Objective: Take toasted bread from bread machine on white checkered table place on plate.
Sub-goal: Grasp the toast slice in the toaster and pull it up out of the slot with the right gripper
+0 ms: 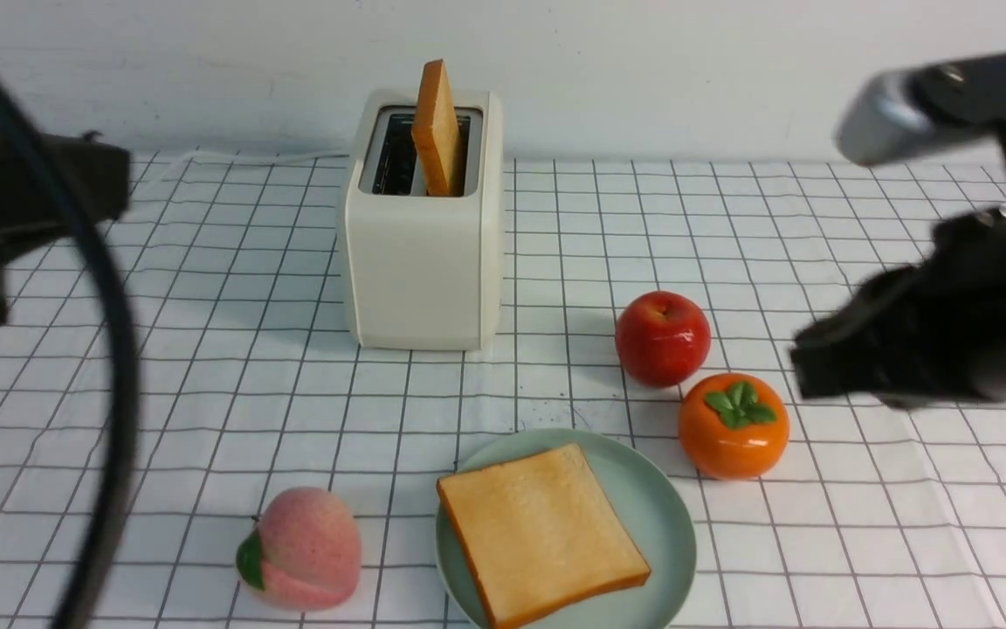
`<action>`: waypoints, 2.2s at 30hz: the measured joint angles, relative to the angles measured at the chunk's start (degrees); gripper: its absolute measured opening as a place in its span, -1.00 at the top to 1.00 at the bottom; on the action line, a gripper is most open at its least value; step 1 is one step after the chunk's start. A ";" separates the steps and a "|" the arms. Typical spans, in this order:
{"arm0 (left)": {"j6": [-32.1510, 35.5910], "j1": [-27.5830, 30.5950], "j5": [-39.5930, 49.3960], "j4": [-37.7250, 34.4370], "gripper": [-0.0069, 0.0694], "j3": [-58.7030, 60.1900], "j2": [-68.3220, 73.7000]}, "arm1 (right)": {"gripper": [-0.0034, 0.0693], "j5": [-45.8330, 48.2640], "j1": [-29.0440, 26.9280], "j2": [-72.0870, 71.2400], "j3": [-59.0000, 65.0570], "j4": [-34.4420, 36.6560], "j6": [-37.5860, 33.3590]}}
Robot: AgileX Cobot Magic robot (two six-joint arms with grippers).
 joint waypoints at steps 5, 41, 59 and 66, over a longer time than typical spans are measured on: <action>-3.74 0.00 -2.96 3.61 0.85 0.00 -4.01 | 0.69 -3.59 0.00 10.92 -9.87 0.06 0.00; -4.42 0.00 -3.90 3.12 0.85 0.00 -4.71 | -0.21 -27.27 -5.67 63.89 -58.56 -3.40 0.00; -4.42 0.00 -3.90 2.96 0.85 0.00 -4.71 | 0.62 -25.03 -5.76 62.63 -59.07 -4.95 0.00; -4.42 0.00 -3.90 2.96 0.85 0.00 -4.71 | 0.62 -23.88 -5.76 56.48 -59.07 -4.06 0.00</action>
